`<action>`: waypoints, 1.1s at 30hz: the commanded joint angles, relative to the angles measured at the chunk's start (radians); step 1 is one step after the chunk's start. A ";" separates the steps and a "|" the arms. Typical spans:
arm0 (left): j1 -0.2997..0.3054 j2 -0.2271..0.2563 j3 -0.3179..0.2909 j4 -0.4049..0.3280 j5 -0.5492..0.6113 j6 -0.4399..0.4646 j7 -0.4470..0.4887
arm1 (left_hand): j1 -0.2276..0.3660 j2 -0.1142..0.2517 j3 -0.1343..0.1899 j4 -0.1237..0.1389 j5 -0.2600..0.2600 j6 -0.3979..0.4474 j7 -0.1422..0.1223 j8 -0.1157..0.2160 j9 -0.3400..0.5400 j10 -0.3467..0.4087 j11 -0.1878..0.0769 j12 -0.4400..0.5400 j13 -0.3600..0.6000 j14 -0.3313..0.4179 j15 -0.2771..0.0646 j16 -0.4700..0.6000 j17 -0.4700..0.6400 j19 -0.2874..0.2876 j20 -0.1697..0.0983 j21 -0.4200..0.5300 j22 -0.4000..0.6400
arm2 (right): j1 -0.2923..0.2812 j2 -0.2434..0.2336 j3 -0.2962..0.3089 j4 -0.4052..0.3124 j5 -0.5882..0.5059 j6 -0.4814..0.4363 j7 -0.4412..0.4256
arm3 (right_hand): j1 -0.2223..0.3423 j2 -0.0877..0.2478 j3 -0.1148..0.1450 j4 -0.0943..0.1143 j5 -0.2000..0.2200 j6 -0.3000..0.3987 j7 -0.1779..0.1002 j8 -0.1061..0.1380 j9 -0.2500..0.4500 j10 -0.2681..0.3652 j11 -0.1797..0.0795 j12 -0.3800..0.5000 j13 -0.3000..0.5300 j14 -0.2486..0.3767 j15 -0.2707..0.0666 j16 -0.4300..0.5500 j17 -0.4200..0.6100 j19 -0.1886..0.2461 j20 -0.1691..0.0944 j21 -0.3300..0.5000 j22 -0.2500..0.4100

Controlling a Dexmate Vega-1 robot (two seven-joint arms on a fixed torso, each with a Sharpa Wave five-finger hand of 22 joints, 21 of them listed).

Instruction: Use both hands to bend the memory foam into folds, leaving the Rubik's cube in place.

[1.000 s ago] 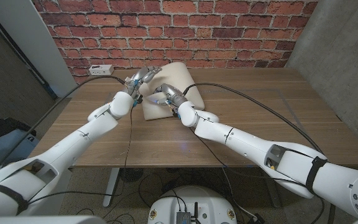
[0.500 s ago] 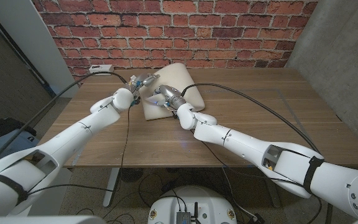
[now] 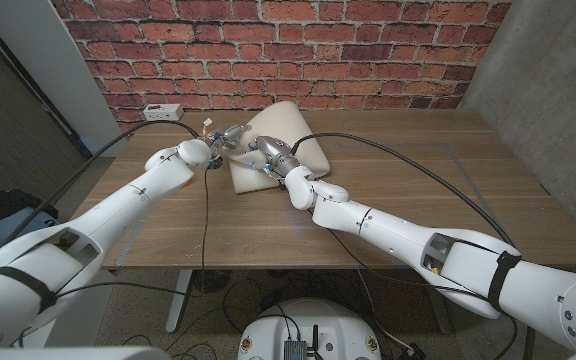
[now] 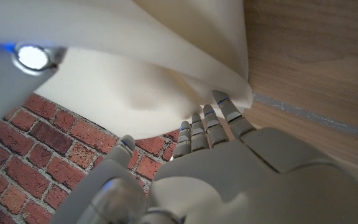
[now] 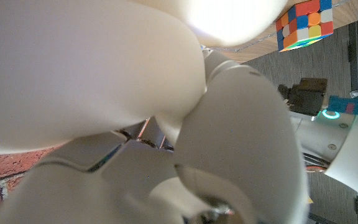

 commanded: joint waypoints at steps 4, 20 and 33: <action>-0.194 -0.043 0.201 0.046 0.065 0.327 -0.116 | 0.010 0.017 0.002 -0.010 0.006 -0.003 -0.034 0.017 -0.001 -0.032 -0.076 0.019 -0.002 0.144 -0.005 0.040 0.004 0.116 0.019 0.022 0.014 | -0.015 -0.012 0.012 -0.025 -0.020 0.007 -0.003 | 0.012 0.009 0.003 0.000 -0.007 0.014 -0.009 -0.025 -0.014 0.015 0.000 0.002 -0.008 0.015 -0.090 -0.019 0.006 0.021 -0.092 0.020 -0.008; -0.380 -0.131 0.589 0.081 0.426 0.636 -0.128 | 0.209 0.182 0.059 -0.095 -0.038 0.345 -0.014 0.034 0.003 0.177 -0.092 0.027 0.003 0.462 0.011 0.451 0.401 0.132 -0.021 0.405 0.368 | -0.037 -0.031 0.031 -0.060 -0.021 0.011 -0.004 | 0.016 0.024 -0.013 -0.007 -0.035 0.020 -0.010 -0.055 -0.033 0.003 0.000 0.015 -0.024 0.024 -0.091 -0.045 0.021 0.016 -0.091 0.026 -0.036; -0.392 -0.199 0.689 0.202 0.528 0.648 -0.121 | 0.286 0.223 0.138 -0.071 -0.022 0.250 -0.041 0.006 0.004 0.103 -0.102 0.004 0.007 0.336 -0.016 0.582 0.565 0.040 -0.015 0.507 0.448 | -0.046 -0.066 0.042 -0.104 -0.015 -0.001 0.045 | -0.227 0.031 -0.071 0.076 -0.127 -0.036 -0.015 -0.206 -0.139 -0.025 0.012 -0.062 -0.174 -0.074 -0.055 -0.267 -0.065 -0.068 0.067 0.006 -0.179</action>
